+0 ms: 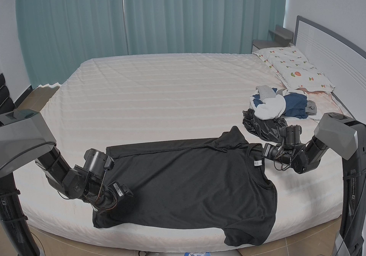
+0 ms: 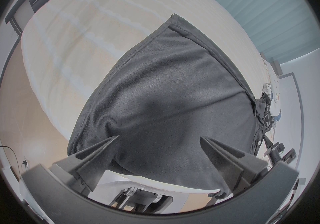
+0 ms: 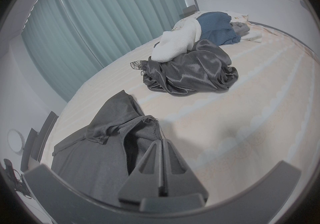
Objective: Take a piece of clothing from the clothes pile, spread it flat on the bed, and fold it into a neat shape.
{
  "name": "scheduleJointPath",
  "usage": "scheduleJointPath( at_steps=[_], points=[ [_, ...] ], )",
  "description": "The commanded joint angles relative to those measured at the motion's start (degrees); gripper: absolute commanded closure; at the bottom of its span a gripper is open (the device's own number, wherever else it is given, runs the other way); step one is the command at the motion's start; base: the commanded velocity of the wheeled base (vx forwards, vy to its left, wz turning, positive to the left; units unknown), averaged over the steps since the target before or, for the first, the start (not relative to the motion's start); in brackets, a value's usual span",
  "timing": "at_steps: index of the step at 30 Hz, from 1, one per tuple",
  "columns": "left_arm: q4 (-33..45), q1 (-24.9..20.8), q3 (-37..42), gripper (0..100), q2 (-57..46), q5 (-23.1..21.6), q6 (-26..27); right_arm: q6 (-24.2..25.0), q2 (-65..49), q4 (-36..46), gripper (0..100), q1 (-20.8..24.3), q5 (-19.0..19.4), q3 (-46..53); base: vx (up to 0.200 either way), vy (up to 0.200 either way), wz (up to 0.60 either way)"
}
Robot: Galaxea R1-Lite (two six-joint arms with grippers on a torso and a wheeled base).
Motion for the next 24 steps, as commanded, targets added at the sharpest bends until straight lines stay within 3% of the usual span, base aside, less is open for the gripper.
scheduleJointPath(
  at_steps=[1,10,11,20,24],
  points=[
    [-0.02,-0.04,0.0,0,0.25,0.01,0.02,-1.29,0.98,-0.44,100,-0.56,0.4,-0.17,0.0,0.0,0.0],
    [-0.02,0.05,0.0,0,0.25,0.01,0.02,-4.19,4.05,-1.67,100,-2.23,0.4,-3.24,0.0,0.0,0.0],
    [-0.02,-0.04,0.0,0,0.25,0.01,0.02,-4.19,4.05,-1.67,0,-2.23,0.4,-3.42,0.0,0.0,0.0],
    [-0.02,-0.04,0.0,0,0.34,0.01,-0.06,-3.22,1.85,-2.99,0,-3.29,1.01,-1.31,0.0,0.0,0.0],
    [-0.02,-0.04,0.0,0,0.34,0.01,-0.06,-3.13,-1.4,-3.25,0,-4.25,5.14,3.52,0.0,0.0,0.0]
  ],
)
